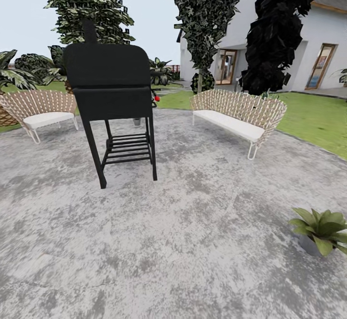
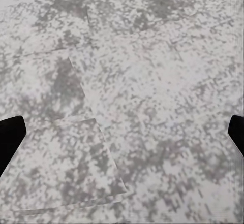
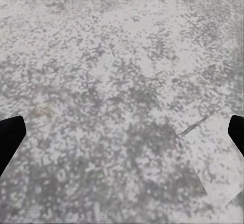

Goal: Pick up the pesticide atomizer in the garden and spray insectifuge to fully cover both potted plants in the garden.

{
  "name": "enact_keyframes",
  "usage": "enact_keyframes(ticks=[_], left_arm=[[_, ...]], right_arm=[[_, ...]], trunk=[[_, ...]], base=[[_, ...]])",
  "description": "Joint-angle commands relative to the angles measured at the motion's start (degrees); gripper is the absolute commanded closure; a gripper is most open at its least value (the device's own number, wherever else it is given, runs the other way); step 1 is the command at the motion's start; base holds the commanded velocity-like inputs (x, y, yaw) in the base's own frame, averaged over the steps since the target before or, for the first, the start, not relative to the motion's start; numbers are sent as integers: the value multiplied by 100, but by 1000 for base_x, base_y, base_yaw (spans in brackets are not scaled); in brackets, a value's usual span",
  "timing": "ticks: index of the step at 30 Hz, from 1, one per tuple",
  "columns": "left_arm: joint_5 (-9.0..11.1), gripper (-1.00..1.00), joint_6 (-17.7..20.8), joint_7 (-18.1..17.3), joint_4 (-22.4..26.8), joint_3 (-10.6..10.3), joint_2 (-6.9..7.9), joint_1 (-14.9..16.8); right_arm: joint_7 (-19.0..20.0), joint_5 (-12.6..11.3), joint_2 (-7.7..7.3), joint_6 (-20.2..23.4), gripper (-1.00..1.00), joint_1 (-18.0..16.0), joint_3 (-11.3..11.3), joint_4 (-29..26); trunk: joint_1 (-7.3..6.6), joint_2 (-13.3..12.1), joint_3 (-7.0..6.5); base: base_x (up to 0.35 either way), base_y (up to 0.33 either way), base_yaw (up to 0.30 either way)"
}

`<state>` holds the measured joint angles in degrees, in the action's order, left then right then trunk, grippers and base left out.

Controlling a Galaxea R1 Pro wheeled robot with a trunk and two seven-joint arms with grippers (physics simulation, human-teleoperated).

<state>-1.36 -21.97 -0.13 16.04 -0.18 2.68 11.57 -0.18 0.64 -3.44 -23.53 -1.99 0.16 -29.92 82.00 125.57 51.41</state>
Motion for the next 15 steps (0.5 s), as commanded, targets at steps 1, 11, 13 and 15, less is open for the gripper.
enact_keyframes(ticks=[1,11,13,15], left_arm=[[-14,-100,-18,-3,-6,-3,-1,3],[-16,-100,9,-4,-6,-5,4,10],[-15,-100,11,-5,-5,-2,4,11],[-14,-100,11,0,-4,-1,2,12]], right_arm=[[-3,7,-4,-18,-100,-3,2,3],[-2,-10,-4,-19,-100,-3,-20,-30],[-6,-11,-4,-20,-100,-3,-27,-40],[-8,-11,-4,-20,-100,-2,-32,-46]], trunk=[[1,2,5],[1,2,5],[1,2,5],[1,2,5]], base=[[240,0,-1],[311,76,0],[326,27,0],[335,10,0]])
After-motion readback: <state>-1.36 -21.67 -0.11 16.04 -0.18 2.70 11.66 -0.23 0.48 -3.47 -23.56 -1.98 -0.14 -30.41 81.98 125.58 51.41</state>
